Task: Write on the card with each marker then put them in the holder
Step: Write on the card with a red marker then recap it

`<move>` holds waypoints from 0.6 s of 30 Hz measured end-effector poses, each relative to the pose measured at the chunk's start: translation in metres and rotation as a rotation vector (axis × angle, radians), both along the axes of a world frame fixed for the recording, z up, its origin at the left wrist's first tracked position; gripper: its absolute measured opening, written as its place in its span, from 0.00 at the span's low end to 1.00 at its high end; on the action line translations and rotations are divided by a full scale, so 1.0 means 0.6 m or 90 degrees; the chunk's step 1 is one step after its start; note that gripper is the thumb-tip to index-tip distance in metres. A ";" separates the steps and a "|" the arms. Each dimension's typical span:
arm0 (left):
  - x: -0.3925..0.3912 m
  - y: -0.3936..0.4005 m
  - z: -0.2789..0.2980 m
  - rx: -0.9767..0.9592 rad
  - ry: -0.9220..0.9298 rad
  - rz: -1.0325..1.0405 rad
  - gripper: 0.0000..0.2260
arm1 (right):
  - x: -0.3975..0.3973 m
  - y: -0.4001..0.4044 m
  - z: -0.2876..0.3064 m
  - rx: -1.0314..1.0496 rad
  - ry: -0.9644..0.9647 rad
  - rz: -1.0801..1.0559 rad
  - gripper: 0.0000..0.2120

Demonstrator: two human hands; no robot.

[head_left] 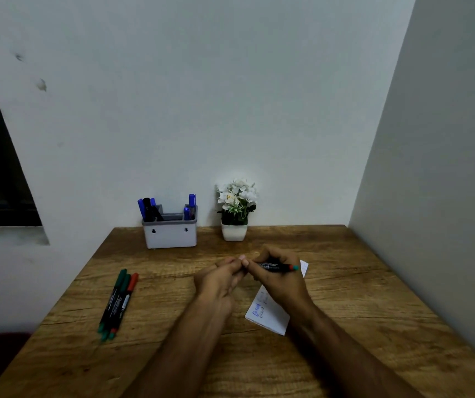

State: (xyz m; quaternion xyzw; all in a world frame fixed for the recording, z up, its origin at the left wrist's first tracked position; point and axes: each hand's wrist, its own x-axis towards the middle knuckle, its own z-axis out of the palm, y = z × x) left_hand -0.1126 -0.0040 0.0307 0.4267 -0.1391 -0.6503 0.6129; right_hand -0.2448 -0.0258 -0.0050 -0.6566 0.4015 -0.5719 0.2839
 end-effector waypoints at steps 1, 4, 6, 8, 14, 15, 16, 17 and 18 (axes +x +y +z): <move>0.005 -0.002 0.001 0.000 0.003 0.006 0.10 | 0.004 -0.001 0.002 0.003 -0.006 0.012 0.13; 0.022 -0.006 0.008 -0.008 -0.005 0.028 0.10 | 0.017 0.004 0.010 0.024 -0.027 0.073 0.08; 0.037 -0.009 0.010 -0.015 -0.007 0.048 0.11 | 0.025 0.006 0.011 0.028 -0.017 0.099 0.05; 0.057 -0.011 0.011 -0.017 -0.011 0.070 0.11 | 0.029 0.007 0.015 0.038 -0.029 0.102 0.03; 0.115 -0.016 0.002 0.015 -0.020 0.125 0.09 | 0.053 -0.014 0.041 0.025 -0.068 0.058 0.05; 0.121 -0.018 0.000 0.016 -0.041 0.131 0.08 | 0.062 -0.017 0.047 0.017 -0.064 0.053 0.05; 0.124 -0.020 -0.002 0.015 -0.068 0.139 0.08 | 0.071 -0.020 0.055 0.008 -0.060 0.047 0.05; 0.129 -0.023 -0.005 0.012 -0.094 0.150 0.07 | 0.082 -0.024 0.062 0.000 -0.057 0.042 0.04; 0.134 -0.024 -0.005 0.007 -0.112 0.160 0.06 | 0.092 -0.027 0.069 -0.007 -0.056 0.041 0.04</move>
